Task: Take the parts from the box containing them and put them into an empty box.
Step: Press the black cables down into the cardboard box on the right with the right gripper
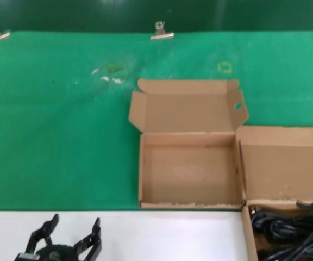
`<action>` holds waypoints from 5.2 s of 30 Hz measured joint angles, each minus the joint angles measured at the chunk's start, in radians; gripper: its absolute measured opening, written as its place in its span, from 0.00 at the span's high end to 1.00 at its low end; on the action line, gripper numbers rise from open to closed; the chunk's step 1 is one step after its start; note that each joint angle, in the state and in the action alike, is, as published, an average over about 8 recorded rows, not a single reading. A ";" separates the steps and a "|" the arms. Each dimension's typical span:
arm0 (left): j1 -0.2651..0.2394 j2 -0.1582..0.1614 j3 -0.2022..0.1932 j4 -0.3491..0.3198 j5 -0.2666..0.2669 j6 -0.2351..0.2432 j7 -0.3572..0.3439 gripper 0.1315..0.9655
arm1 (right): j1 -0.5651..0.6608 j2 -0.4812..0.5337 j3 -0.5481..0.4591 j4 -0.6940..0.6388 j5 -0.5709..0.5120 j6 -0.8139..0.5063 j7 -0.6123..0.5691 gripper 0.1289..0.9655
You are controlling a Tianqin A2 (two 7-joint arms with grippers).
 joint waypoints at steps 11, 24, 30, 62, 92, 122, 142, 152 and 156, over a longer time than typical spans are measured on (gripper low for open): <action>0.000 0.000 0.000 0.000 0.000 0.000 0.000 0.62 | 0.457 0.143 -0.263 -0.149 -0.322 -0.478 0.036 0.00; 0.000 0.000 0.000 0.000 0.000 0.000 0.000 0.82 | 0.767 0.034 -0.431 -0.235 -0.687 -0.676 0.044 0.00; 0.000 0.000 0.000 0.000 0.000 0.000 0.000 0.91 | 0.811 -0.004 -0.452 -0.265 -0.753 -0.686 0.041 0.01; 0.000 0.000 0.000 0.000 0.000 0.000 0.000 0.98 | 0.803 -0.054 -0.446 -0.325 -0.797 -0.667 0.031 0.56; 0.000 0.000 0.000 0.000 0.000 0.000 0.000 0.98 | 0.876 -0.010 -0.394 -0.149 -0.718 -0.757 0.154 0.97; 0.000 0.000 0.000 0.000 0.000 0.000 0.000 0.98 | 0.775 0.012 -0.413 -0.203 -0.770 -0.717 0.090 0.53; 0.000 0.000 0.000 0.000 0.000 0.000 0.000 0.98 | 0.794 -0.048 -0.436 -0.305 -0.816 -0.664 0.037 0.32; 0.000 0.000 0.000 0.000 0.000 0.000 0.000 0.98 | 0.803 -0.055 -0.438 -0.320 -0.832 -0.650 0.029 0.44; 0.000 0.000 0.000 0.000 0.000 0.000 0.000 0.98 | 0.802 -0.053 -0.437 -0.313 -0.832 -0.652 0.034 0.50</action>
